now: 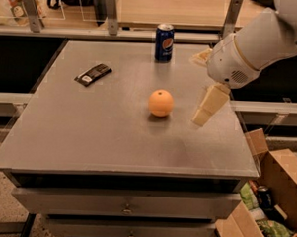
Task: Pick orange
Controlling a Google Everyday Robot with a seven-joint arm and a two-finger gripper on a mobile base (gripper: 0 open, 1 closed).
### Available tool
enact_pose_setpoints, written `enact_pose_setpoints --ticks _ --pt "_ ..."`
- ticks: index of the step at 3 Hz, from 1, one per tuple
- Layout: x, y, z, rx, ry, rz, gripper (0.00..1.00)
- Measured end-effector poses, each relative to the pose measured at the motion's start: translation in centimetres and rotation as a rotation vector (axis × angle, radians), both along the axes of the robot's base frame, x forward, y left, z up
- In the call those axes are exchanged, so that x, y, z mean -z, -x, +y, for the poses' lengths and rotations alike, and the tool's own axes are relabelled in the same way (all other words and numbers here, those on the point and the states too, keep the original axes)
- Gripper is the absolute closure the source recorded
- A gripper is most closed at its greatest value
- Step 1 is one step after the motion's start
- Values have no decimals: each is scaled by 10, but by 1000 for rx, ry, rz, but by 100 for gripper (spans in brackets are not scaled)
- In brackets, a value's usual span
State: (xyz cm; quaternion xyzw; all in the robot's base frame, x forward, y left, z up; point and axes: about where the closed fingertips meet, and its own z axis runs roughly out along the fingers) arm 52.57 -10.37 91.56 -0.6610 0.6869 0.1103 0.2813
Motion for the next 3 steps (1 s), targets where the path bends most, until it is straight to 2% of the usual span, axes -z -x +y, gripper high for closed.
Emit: enact_pose_setpoints --ticks 2,3 --pt "37 -26 51 -63 -137 12 0" --pt "53 -33 66 -85 -190 26 0"
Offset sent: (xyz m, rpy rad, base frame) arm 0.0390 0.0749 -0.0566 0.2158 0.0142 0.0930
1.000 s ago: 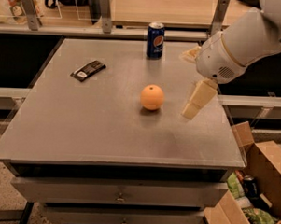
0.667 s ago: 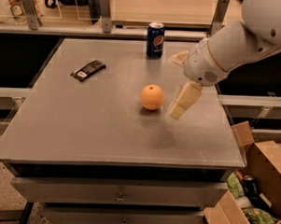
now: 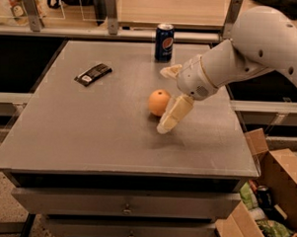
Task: Pick orange
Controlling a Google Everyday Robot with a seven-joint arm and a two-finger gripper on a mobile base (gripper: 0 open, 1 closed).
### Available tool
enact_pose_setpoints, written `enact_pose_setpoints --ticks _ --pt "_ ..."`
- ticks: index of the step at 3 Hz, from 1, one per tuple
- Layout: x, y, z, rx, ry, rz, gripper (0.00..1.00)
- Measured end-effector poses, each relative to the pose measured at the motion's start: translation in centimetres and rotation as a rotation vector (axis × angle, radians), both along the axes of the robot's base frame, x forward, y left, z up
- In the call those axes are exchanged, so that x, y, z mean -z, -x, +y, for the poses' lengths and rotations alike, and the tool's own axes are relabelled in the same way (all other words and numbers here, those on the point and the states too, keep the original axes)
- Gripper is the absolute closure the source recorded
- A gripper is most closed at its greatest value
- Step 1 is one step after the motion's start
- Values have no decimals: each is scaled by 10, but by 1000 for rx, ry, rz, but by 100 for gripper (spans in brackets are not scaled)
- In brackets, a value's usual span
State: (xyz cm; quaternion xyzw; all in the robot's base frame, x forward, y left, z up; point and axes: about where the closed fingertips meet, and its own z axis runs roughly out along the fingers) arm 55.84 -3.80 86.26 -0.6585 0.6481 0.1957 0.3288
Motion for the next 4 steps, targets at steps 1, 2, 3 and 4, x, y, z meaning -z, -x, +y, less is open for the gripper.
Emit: enact_pose_setpoints --ticks 1,2,3,4 --pt "17 -5 8 -14 -52 26 3" --pt "25 -8 14 -32 -93 36 19" --pt "23 -8 16 -50 -136 55 43" --pt "13 -6 16 -70 -158 77 67"
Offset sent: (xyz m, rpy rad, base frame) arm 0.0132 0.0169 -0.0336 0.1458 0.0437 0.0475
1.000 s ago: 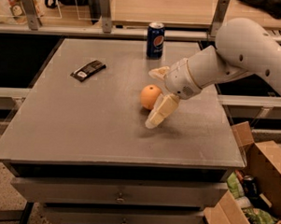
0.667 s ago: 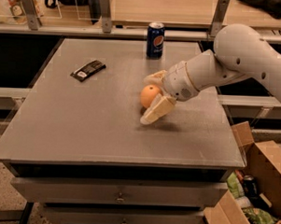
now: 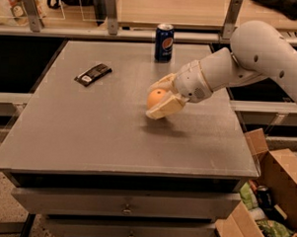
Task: Pick orange
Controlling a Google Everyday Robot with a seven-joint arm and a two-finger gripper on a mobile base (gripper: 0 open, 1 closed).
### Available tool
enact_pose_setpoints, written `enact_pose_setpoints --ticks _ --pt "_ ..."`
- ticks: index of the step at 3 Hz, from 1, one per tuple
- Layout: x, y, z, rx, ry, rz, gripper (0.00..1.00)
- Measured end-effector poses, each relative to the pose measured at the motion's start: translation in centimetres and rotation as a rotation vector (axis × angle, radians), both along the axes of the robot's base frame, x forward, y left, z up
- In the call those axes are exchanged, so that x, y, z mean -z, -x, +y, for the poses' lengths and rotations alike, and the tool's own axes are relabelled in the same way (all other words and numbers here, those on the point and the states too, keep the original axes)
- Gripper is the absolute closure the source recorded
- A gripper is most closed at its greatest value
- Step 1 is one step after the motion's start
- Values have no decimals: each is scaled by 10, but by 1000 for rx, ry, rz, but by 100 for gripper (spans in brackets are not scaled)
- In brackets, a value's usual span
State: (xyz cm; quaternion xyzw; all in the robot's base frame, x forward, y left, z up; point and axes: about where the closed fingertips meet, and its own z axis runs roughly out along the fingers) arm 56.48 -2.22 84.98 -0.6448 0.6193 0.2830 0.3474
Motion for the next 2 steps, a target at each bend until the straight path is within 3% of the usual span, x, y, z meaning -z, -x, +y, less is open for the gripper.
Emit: enact_pose_setpoints --ticks 1,2 --pt "-22 5 -3 -22 3 -16 90" --pt "-57 12 -12 -36 -15 -60 100"
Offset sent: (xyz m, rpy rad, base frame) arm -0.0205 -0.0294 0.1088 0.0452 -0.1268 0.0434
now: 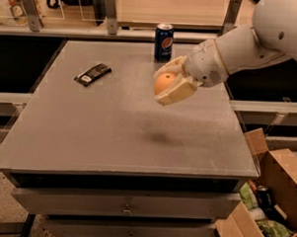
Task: Pick orange
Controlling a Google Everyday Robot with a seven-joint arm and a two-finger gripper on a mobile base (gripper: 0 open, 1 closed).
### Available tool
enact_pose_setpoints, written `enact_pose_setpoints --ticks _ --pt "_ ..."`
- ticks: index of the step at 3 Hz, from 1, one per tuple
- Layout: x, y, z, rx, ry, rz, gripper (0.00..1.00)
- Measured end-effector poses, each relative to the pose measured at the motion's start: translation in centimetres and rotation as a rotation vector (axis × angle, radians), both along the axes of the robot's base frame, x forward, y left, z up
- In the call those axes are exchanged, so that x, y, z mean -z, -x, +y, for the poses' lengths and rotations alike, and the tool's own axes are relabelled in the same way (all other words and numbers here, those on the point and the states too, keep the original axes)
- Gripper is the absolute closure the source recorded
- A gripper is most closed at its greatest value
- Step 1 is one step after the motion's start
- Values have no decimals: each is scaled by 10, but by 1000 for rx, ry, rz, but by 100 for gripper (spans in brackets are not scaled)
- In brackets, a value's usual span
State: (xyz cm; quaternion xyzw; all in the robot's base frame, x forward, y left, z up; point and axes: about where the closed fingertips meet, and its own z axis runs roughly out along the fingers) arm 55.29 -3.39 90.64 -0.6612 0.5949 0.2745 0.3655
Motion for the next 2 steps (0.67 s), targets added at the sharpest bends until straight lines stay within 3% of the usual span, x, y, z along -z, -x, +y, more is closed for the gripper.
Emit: enact_pose_setpoints --ticks 1,2 --pt "-35 4 -13 8 -33 -40 100" --pt "-37 4 -13 8 -36 -44 100"
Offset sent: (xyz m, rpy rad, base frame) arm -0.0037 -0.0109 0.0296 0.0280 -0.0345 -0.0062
